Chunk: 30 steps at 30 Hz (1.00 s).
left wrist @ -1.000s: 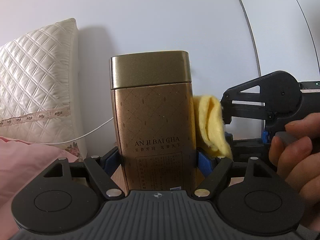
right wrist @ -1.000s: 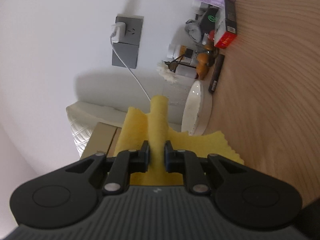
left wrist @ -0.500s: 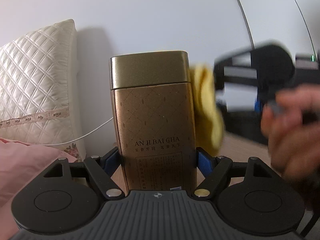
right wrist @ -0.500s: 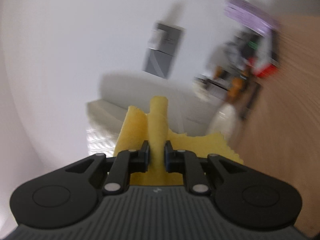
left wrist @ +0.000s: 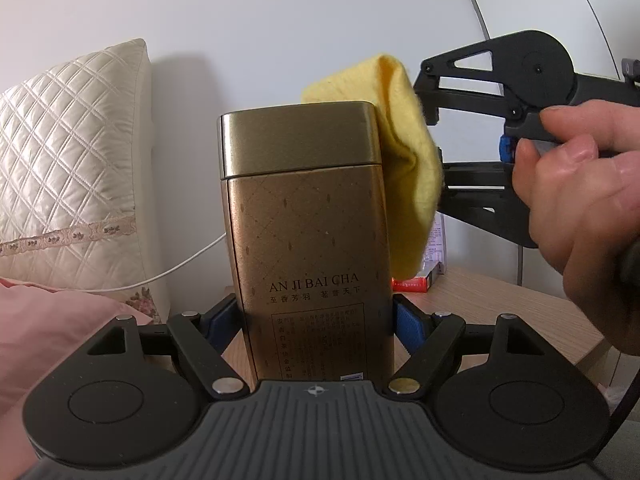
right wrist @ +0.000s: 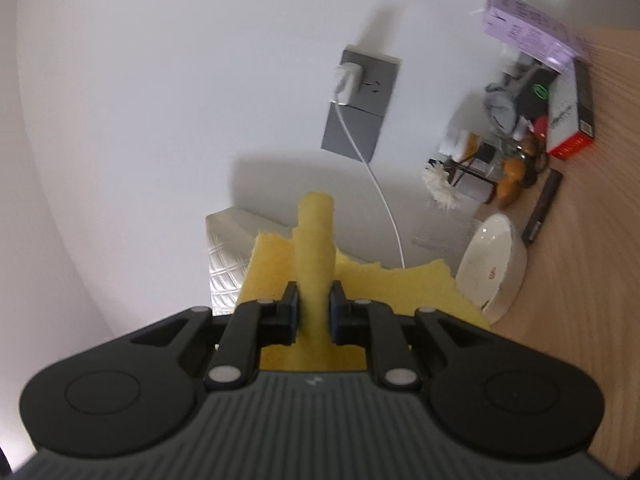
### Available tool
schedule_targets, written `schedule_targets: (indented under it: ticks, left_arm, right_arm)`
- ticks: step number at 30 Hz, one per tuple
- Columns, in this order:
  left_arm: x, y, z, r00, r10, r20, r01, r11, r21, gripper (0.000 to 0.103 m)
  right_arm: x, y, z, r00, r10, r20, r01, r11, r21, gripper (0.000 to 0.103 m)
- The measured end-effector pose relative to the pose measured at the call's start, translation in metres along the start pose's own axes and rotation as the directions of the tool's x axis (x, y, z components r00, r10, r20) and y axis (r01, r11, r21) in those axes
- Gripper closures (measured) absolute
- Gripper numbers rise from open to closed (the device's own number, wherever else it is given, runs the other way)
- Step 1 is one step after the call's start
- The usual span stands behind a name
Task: Clean container
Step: 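Wipe the tin's side with the cloth in the right gripper while the left gripper holds the tin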
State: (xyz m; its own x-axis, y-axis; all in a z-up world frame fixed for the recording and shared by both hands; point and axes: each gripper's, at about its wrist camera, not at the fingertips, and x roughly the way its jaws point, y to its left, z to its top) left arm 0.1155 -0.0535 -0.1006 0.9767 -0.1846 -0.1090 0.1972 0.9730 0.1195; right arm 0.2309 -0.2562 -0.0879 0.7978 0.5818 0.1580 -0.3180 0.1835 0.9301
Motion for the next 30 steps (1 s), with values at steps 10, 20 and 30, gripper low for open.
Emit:
schedule_targets:
  ticks: [10,20,30]
  left_arm:
    - [0.000,-0.001,-0.001,1.000,0.001,-0.001,-0.001,1.000,0.005,0.021]
    - [0.001,-0.007,-0.003,1.000,0.006,-0.002,-0.006,0.999,0.042,0.021]
    - [0.000,-0.007,-0.003,1.000,-0.001,0.000,0.001,1.000,0.031,0.020]
  right_arm:
    - [-0.011,-0.043,-0.016,0.994,-0.111,-0.014,0.112,0.991,0.080,0.086]
    - [0.000,-0.024,-0.004,0.999,-0.049,0.013,0.048,0.997,0.060,0.086]
    - [-0.008,-0.062,-0.018,0.988,-0.152,-0.017,0.153,0.982,0.115,0.086]
